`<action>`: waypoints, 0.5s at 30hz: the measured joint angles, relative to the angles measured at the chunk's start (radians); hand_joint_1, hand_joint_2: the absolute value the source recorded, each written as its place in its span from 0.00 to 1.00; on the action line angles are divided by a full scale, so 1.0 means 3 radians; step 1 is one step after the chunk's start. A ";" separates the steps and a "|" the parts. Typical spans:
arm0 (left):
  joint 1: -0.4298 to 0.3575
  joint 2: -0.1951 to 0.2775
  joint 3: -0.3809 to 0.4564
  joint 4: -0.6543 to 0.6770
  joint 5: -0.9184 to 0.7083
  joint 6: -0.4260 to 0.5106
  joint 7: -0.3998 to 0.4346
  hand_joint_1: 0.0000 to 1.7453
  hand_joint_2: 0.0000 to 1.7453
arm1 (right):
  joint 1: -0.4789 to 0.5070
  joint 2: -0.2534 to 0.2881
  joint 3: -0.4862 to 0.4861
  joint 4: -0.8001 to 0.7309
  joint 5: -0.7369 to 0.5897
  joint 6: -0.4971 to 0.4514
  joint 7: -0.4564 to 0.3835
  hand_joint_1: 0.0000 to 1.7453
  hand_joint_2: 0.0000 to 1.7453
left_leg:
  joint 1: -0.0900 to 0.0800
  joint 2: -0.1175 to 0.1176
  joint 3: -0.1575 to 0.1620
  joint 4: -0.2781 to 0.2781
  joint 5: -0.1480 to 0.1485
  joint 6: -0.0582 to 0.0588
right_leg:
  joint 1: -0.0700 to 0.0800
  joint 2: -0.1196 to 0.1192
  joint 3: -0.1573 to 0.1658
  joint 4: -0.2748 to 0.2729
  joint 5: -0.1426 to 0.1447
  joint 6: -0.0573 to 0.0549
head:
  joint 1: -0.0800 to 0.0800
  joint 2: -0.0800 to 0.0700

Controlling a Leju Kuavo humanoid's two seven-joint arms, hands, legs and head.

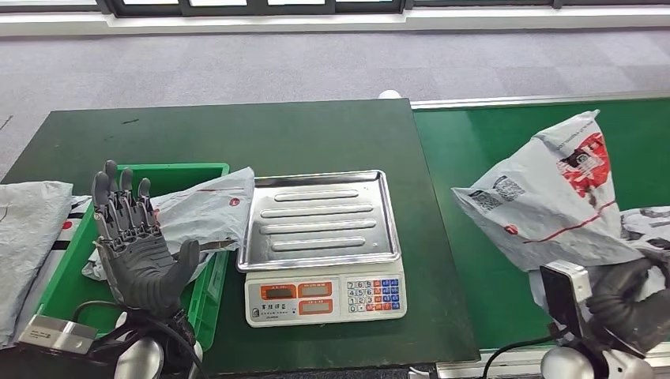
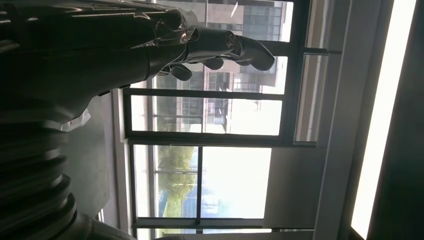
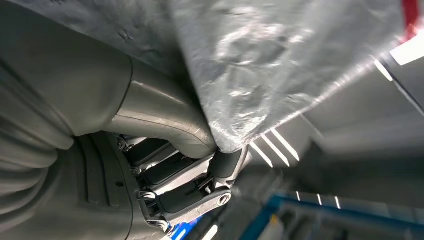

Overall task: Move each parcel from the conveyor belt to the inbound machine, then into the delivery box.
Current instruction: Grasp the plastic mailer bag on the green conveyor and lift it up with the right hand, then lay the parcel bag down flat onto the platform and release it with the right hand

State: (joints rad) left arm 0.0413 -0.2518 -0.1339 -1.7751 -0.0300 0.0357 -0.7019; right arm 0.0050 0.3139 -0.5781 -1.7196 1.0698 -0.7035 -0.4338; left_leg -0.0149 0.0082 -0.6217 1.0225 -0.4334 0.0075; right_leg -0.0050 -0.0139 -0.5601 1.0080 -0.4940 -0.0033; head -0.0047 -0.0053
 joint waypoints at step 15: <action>-0.0069 -0.0008 -0.0010 0.0276 0.0037 -0.0210 0.0002 0.00 1.00 | -0.0249 0.0009 0.1279 -0.0404 0.0732 0.0014 0.0412 1.00 1.00 | 0.0005 0.0010 0.0003 -0.0001 0.0004 -0.0004 | 0.0002 0.0007 0.0001 0.0001 0.0004 -0.0005 | 0.0000 0.0000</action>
State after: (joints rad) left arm 0.0206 -0.2541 -0.1369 -1.6923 -0.0190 -0.0275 -0.7013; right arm -0.0698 0.3166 -0.1943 -1.8408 1.2893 -0.6992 -0.3101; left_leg -0.0133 0.0114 -0.6206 1.0223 -0.4321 0.0064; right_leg -0.0043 -0.0118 -0.5597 1.0082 -0.4929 -0.0047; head -0.0048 -0.0053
